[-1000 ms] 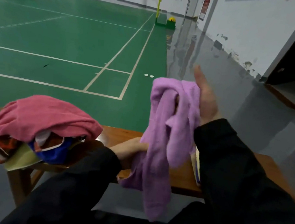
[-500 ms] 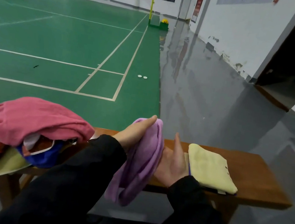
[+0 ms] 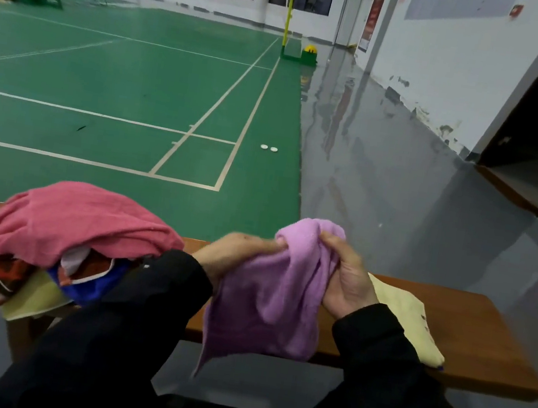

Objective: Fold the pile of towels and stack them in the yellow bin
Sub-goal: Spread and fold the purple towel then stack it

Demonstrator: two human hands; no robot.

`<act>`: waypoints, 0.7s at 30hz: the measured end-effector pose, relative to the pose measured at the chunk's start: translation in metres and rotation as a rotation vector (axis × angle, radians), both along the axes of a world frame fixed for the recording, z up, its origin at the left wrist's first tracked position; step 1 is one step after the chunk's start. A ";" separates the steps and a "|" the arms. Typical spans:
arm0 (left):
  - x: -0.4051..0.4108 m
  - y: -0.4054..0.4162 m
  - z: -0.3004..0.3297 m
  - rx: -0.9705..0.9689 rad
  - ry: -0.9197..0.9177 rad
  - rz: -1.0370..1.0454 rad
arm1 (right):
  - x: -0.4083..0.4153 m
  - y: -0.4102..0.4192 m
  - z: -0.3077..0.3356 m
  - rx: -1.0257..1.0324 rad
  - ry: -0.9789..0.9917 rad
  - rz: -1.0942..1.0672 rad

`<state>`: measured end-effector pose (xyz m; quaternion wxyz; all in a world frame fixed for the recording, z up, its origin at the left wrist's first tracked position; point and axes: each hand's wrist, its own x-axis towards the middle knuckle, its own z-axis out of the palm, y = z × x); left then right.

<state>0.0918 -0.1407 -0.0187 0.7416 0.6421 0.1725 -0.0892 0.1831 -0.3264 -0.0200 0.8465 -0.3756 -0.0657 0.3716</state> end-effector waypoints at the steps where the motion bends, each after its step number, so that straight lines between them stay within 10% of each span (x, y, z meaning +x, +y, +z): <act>1: -0.004 -0.003 -0.008 0.015 0.024 -0.052 | 0.002 -0.001 0.001 -0.022 -0.037 -0.021; 9: 0.000 0.034 -0.016 -0.517 -0.356 0.345 | 0.044 -0.035 0.012 -0.069 -0.094 -0.341; 13: -0.004 0.026 -0.012 -0.745 -0.235 0.335 | 0.043 -0.044 0.008 -0.006 0.030 -0.233; 17: -0.009 0.022 -0.013 -0.566 -0.213 0.351 | 0.039 -0.044 0.005 -0.063 0.113 -0.161; 21: -0.006 0.031 -0.004 0.055 -0.367 0.553 | 0.043 -0.044 0.015 -0.147 0.058 -0.211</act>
